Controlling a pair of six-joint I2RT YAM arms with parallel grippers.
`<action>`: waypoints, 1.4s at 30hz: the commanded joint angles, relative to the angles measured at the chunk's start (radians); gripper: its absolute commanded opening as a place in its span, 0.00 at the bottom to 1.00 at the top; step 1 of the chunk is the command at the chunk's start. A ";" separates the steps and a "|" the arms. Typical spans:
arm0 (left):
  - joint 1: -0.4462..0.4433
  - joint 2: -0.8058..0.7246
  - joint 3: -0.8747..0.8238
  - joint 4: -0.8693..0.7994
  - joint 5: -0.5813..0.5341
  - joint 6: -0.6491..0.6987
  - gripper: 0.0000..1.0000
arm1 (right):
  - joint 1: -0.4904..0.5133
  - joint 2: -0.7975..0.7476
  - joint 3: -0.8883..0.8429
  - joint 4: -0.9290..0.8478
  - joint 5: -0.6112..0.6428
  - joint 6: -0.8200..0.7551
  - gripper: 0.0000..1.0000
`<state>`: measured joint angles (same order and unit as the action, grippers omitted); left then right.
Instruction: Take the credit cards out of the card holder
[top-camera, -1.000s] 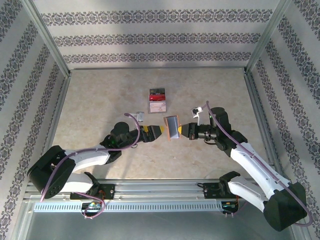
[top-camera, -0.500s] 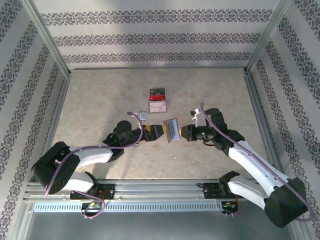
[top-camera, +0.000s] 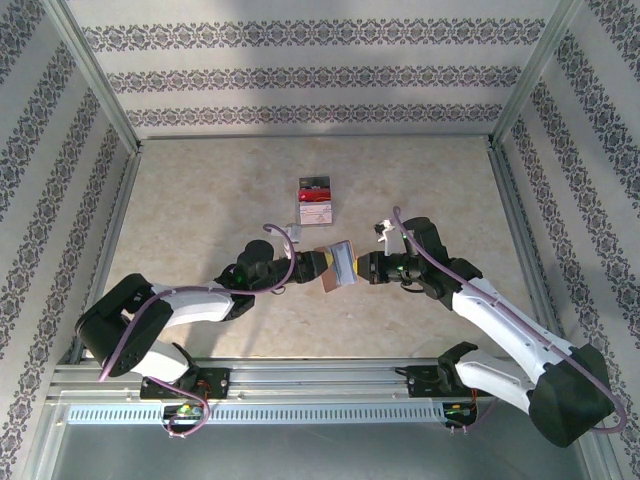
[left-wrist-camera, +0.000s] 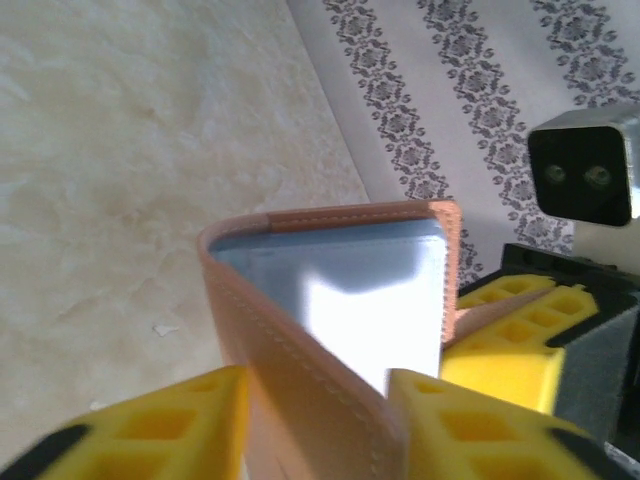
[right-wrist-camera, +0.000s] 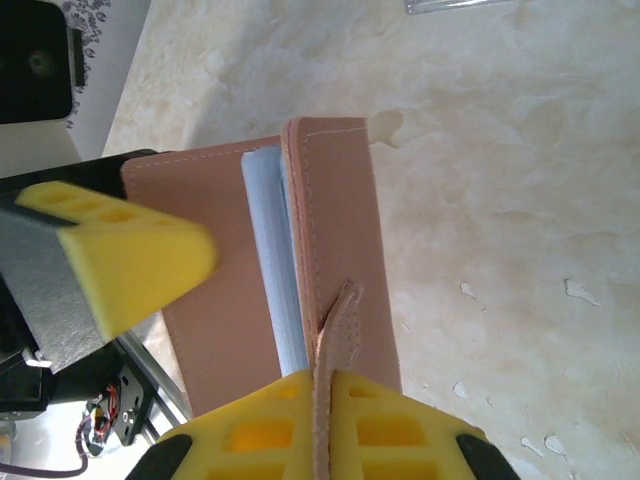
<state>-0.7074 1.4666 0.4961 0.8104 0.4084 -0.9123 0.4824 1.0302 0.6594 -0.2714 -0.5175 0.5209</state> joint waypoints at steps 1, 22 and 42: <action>-0.009 0.006 0.019 -0.056 -0.037 0.019 0.28 | 0.003 -0.005 0.021 0.054 -0.051 0.030 0.00; -0.009 0.000 0.008 -0.004 -0.021 -0.005 0.10 | -0.031 0.020 0.003 -0.012 -0.004 -0.004 0.00; -0.009 0.100 0.045 0.068 0.047 -0.082 0.00 | -0.051 0.032 -0.082 0.090 -0.082 -0.049 0.81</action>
<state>-0.7074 1.5600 0.5114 0.7994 0.4297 -0.9665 0.4278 1.0554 0.5934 -0.1959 -0.6083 0.4988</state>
